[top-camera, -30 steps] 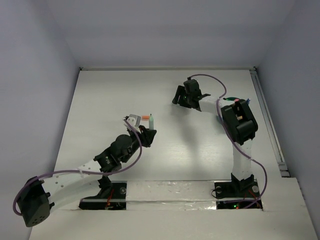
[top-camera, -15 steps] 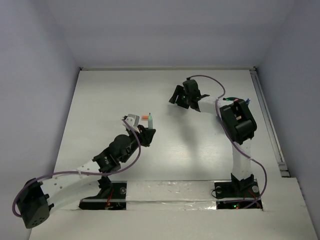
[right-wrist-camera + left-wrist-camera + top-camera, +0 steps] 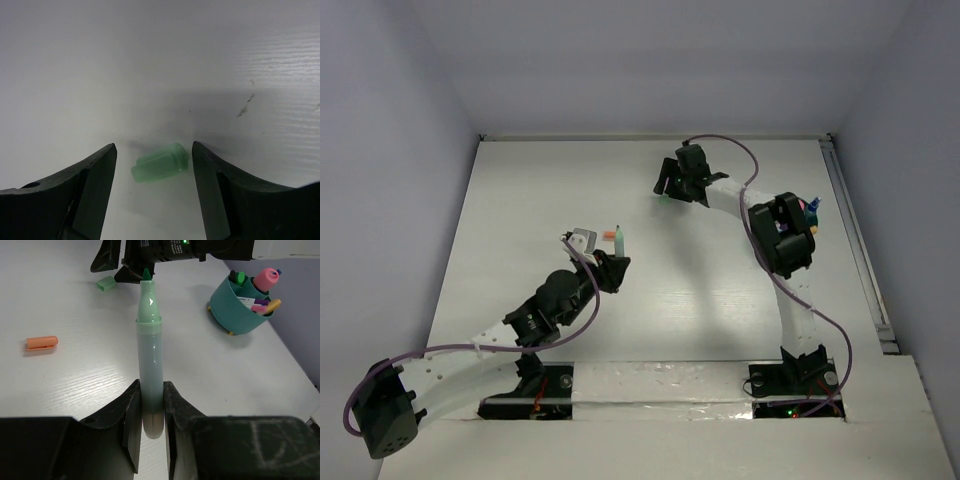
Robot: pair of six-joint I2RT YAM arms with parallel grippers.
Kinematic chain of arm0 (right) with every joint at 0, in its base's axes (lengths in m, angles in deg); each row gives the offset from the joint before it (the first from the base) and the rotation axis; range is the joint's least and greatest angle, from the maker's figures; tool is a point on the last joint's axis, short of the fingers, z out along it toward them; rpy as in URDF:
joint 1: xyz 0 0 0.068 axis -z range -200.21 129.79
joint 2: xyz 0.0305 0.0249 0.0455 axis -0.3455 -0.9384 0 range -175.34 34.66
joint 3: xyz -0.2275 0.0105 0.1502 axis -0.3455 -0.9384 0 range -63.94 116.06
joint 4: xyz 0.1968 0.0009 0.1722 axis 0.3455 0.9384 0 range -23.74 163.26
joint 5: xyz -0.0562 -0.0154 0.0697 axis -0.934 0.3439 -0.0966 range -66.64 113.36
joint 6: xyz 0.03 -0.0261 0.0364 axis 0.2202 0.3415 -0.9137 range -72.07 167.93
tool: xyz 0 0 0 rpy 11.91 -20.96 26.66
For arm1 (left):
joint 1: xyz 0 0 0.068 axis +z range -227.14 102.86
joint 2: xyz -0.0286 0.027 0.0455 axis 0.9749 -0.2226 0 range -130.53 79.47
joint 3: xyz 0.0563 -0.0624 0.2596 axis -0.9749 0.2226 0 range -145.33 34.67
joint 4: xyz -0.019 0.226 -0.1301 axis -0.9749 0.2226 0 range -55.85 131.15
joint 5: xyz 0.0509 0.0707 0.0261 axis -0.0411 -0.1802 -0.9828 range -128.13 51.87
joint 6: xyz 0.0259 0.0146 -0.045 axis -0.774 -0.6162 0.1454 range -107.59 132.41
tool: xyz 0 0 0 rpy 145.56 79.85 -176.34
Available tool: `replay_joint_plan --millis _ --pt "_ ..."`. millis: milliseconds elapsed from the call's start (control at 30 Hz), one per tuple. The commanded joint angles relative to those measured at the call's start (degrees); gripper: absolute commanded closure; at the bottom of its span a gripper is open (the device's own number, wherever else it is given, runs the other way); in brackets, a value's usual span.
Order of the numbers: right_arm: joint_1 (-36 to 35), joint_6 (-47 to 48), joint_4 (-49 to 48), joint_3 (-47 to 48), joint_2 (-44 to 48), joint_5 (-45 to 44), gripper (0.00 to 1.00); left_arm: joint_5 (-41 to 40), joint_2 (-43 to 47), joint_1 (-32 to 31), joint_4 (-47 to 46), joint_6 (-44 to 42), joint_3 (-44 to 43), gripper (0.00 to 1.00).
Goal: Sort the stationery into containers
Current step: Close the pen cap on the pen.
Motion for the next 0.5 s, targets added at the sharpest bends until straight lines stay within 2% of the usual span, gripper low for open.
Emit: replay_joint_plan --millis 0,167,233,367,467 --pt "-0.43 3.66 5.40 3.91 -0.94 -0.98 0.32 -0.50 1.06 0.33 -2.23 -0.81 0.88 1.00" --pt "-2.36 4.72 13.13 4.79 0.02 -10.02 0.31 -0.14 0.27 0.33 -2.40 -0.72 0.70 1.00" --pt "-2.37 3.58 9.74 -1.58 4.13 -11.35 0.31 -0.14 0.36 0.33 -2.40 -0.81 0.79 1.00" --pt "-3.06 1.82 5.15 -8.12 7.84 -8.02 0.28 0.29 0.45 0.33 -2.67 -0.72 0.79 1.00" --pt "-4.29 1.64 4.35 -7.96 7.41 -4.95 0.28 0.47 0.44 0.33 -2.58 -0.63 0.70 1.00"
